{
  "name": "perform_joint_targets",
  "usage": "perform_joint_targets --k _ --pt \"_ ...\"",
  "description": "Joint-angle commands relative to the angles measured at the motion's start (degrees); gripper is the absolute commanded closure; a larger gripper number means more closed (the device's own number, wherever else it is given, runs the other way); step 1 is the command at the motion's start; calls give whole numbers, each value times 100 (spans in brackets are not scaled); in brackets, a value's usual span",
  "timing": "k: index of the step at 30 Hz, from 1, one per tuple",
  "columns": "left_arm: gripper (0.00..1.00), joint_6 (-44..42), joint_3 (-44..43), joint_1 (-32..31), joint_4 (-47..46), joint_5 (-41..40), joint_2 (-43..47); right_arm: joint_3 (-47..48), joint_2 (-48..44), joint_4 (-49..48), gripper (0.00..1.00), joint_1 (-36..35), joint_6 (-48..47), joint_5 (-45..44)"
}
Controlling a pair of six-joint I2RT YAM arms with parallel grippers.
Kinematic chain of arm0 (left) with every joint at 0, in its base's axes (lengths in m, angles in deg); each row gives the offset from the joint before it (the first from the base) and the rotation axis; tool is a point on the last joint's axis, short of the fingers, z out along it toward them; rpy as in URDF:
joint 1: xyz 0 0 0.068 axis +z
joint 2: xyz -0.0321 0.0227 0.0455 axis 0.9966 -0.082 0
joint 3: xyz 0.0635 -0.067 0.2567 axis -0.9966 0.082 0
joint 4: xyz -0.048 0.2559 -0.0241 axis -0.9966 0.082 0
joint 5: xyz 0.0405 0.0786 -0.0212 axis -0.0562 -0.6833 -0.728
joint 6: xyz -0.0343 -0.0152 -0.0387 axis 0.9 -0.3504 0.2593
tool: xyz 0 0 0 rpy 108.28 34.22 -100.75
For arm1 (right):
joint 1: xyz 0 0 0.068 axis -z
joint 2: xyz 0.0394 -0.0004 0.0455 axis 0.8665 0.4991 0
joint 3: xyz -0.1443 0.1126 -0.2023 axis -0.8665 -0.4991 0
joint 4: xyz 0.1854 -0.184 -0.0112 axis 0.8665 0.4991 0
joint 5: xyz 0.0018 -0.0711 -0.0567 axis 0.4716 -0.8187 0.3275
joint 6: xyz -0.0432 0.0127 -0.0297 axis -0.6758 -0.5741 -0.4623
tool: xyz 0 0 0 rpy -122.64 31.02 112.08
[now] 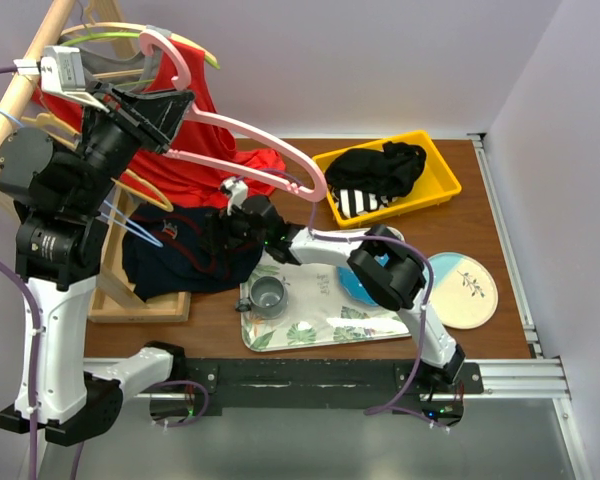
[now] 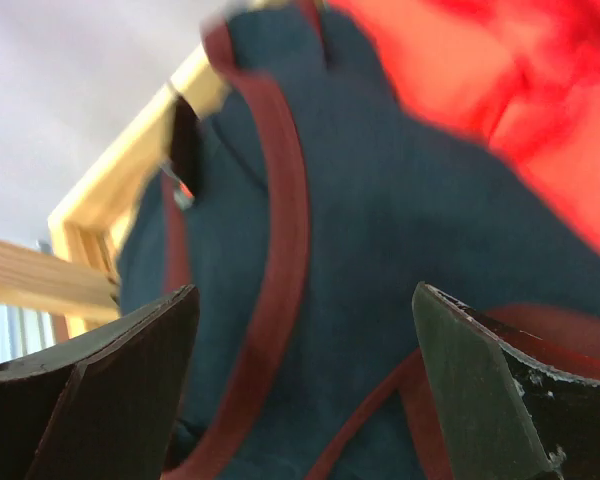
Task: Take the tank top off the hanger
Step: Remove the tank top from the hanger, then pick up the tank top from the center of the board.
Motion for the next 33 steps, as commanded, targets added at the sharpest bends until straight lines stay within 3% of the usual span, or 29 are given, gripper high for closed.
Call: perform_joint_targets --k 1,5,8,9,11,12,14,15,16,26,33 --pt "100 1 -131 -10 -310 -54 115 119 131 -119 8 -142 214 311" --pt "100 -34 -78 -10 -293 -107 159 225 361 -93 11 -151 382 707" --pt "100 -96 -69 -10 -266 -168 185 190 440 -128 19 -151 444 716" --pt "100 -148 -69 -10 -249 -203 194 172 449 -137 32 -151 444 699" --pt "100 -184 -69 -10 -187 -265 212 102 370 -189 50 -151 365 620" --pt "100 -210 -69 -10 -170 -274 212 58 309 -233 68 -159 347 585" --pt "100 -219 -77 -10 -161 -274 212 -56 107 -374 83 -142 268 444" --pt "100 -219 -86 -10 -152 -274 212 -65 10 -391 97 -142 190 400" --pt "100 -228 -95 -10 -152 -265 212 -91 -78 -409 100 -142 50 313" --pt "100 -413 2 -10 -29 -556 352 -162 -1572 -445 100 437 -101 5" --pt "100 -342 -69 -10 -91 -441 343 189 -2380 283 100 1211 -197 -48"
